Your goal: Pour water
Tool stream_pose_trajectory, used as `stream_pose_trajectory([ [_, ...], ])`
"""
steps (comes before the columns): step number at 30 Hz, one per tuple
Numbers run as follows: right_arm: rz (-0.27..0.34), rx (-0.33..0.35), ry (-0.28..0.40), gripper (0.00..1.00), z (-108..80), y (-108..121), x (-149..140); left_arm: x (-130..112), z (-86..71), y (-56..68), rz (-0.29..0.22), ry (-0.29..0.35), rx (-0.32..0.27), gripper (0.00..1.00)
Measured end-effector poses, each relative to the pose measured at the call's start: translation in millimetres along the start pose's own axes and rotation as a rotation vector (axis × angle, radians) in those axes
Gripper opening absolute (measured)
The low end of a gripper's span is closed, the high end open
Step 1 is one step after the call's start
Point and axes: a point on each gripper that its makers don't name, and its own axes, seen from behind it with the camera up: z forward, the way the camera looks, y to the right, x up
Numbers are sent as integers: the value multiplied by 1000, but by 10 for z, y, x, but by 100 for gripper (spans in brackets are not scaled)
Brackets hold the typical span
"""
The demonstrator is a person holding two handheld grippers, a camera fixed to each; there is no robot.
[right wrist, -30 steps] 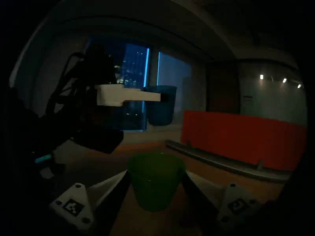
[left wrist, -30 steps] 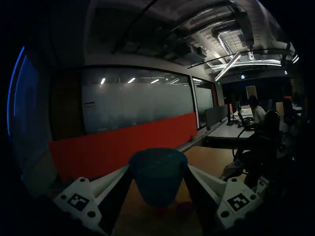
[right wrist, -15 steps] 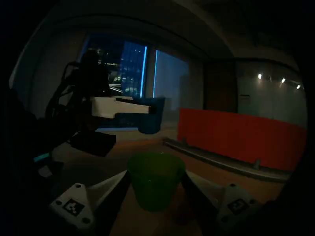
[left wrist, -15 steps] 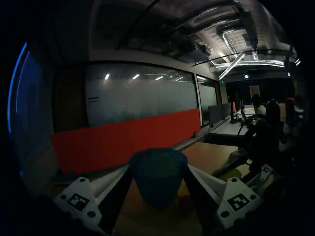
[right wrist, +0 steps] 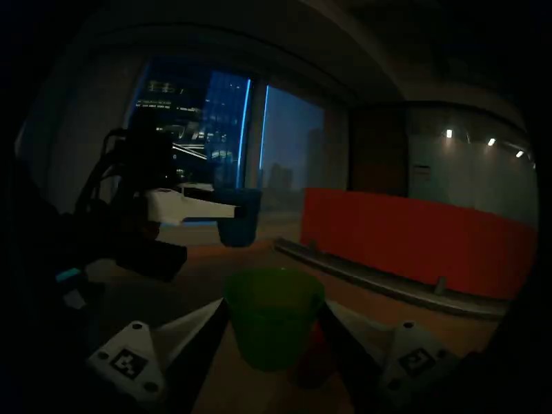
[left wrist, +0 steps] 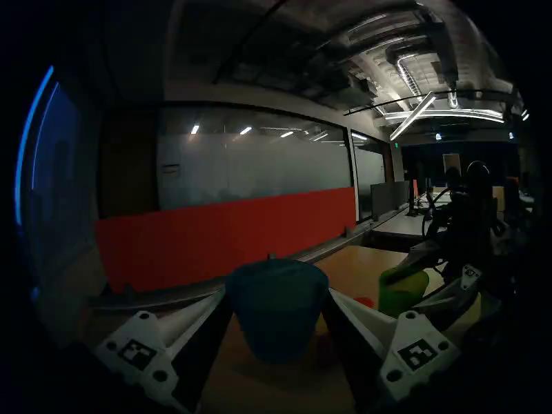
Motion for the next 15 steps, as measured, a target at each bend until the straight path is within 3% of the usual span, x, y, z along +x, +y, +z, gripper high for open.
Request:
stream_pose_trajectory([
  [15, -2, -25, -11, 100, -85, 124, -6, -114, -34, -44, 26, -14, 11, 85],
])
